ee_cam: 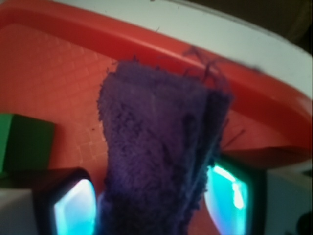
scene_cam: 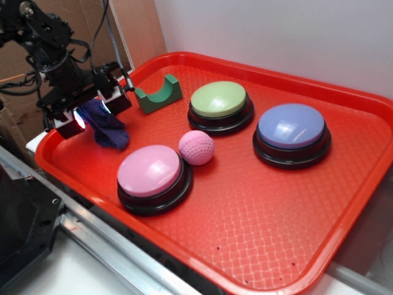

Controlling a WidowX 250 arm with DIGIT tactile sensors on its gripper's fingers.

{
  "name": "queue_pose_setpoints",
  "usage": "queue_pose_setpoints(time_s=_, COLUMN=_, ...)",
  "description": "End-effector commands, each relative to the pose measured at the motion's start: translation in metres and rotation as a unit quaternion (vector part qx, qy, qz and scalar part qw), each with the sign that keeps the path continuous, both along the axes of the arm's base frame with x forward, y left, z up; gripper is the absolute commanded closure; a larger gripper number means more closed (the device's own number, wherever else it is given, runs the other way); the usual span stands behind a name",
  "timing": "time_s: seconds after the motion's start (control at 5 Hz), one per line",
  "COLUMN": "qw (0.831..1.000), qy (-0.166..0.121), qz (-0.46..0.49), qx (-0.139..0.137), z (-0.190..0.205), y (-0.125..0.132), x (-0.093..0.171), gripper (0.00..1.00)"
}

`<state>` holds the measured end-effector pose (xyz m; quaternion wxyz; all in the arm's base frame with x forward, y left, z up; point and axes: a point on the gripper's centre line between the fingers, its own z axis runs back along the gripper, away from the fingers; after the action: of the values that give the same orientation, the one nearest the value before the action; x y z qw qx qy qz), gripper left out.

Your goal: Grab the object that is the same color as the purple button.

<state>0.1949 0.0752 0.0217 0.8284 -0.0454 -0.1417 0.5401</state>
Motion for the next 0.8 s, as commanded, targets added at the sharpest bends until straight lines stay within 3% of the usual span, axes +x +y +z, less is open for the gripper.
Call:
queue_pose_setpoints(time_s=0.0, qw=1.0, qy=-0.002, qz=0.001, qx=-0.001, z=0.002, y=0.008, x=-0.001, gripper=1.0)
queue_pose_setpoints(time_s=0.4, qw=0.991, qy=0.08, qz=-0.111, qx=-0.014, z=0.034, y=-0.005, x=-0.003, gripper=1.0)
queue_pose_setpoints(time_s=0.6, qw=0.976, qy=0.084, qz=-0.199, qx=-0.011, z=0.062, y=-0.029, x=-0.002, gripper=1.0)
